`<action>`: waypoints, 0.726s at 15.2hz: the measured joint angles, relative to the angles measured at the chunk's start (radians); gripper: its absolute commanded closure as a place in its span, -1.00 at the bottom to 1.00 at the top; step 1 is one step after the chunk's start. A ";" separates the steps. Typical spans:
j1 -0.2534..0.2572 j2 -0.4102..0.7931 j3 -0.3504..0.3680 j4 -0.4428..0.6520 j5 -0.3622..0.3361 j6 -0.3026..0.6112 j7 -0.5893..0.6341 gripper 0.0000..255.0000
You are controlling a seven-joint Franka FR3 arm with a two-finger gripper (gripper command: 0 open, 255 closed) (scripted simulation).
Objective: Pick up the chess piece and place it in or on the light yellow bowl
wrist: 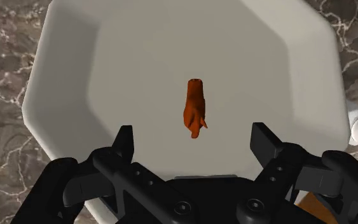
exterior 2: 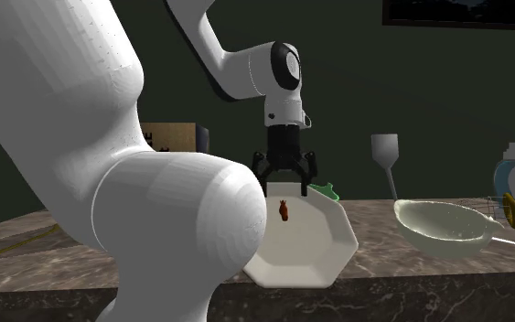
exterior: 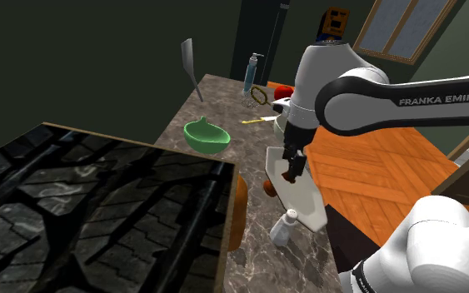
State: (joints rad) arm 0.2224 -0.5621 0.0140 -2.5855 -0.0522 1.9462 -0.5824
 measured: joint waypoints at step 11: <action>0.000 0.017 -0.001 -0.048 -0.003 0.067 0.000 1.00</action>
State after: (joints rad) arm 0.2220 -0.5449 0.0128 -2.6337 -0.0551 2.0134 -0.5828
